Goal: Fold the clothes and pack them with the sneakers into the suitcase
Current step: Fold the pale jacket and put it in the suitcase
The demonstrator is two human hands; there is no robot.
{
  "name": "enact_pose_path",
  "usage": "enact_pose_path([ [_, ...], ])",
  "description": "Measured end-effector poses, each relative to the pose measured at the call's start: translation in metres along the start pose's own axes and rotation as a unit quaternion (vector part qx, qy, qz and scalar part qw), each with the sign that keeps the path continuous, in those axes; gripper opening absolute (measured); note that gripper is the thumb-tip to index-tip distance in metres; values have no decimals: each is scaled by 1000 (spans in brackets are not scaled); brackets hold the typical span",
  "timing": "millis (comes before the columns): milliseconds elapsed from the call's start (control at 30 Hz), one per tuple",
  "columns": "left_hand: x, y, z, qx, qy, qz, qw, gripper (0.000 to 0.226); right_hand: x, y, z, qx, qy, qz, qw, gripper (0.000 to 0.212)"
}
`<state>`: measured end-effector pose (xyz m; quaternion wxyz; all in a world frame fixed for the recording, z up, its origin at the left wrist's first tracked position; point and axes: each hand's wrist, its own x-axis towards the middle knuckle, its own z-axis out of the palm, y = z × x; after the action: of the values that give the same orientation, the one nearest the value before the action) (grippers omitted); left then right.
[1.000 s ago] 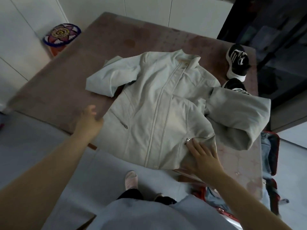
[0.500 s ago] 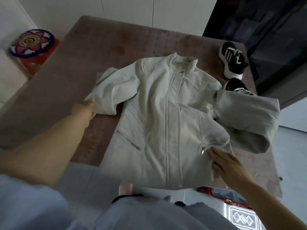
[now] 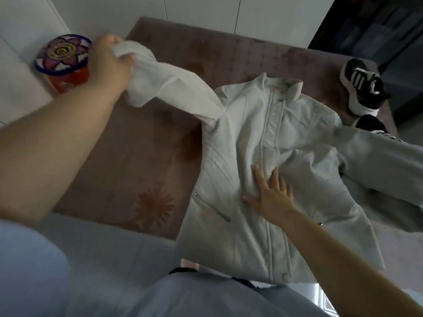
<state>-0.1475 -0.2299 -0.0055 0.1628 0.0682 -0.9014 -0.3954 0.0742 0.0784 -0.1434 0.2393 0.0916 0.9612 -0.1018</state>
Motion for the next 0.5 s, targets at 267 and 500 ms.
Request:
enact_pose_path([
  [267,43,21,-11,36,30,85,995,14,63,-42,-11,-8,-2,53,999,76],
  [500,16,-24,-17,24,-296,-129,946,31,87,-60,-34,55,7,107,993,67],
])
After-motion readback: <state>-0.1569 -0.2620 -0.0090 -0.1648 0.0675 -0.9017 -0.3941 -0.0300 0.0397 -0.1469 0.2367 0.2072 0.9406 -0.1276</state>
